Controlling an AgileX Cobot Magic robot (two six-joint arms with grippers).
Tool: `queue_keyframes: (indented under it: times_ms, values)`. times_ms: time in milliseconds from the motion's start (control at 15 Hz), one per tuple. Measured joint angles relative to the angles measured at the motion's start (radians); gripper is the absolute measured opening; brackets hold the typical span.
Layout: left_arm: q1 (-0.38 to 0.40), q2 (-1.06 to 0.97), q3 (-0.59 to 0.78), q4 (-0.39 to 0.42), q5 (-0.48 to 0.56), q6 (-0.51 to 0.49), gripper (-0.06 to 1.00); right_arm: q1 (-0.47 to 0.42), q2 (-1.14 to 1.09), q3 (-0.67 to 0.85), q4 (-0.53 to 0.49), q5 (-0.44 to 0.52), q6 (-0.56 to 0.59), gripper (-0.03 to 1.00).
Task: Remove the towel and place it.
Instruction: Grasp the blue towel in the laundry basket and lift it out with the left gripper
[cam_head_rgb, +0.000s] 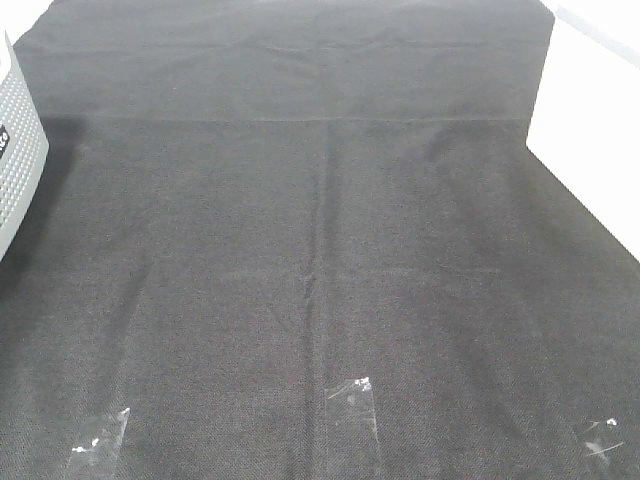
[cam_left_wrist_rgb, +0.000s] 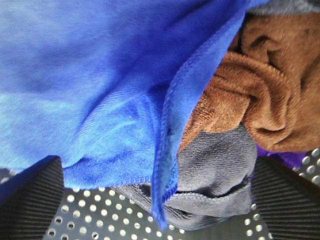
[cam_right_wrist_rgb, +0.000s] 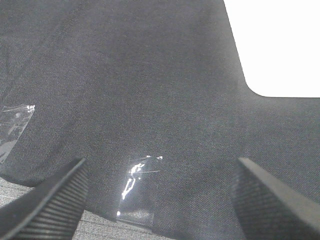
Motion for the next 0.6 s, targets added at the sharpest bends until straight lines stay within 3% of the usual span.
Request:
queue_keyframes:
  times_ms: [267, 400, 600]
  values:
    - [0.0, 0.026, 0.0, 0.004, 0.0, 0.018, 0.83, 0.0, 0.0, 0.0, 0.0, 0.0, 0.0, 0.76]
    - [0.0, 0.032, 0.0, 0.005, 0.0, 0.012, 0.61, 0.0, 0.0, 0.0, 0.0, 0.0, 0.0, 0.76]
    - [0.0, 0.033, 0.0, 0.055, 0.0, -0.024, 0.13, 0.0, 0.0, 0.0, 0.0, 0.0, 0.0, 0.76]
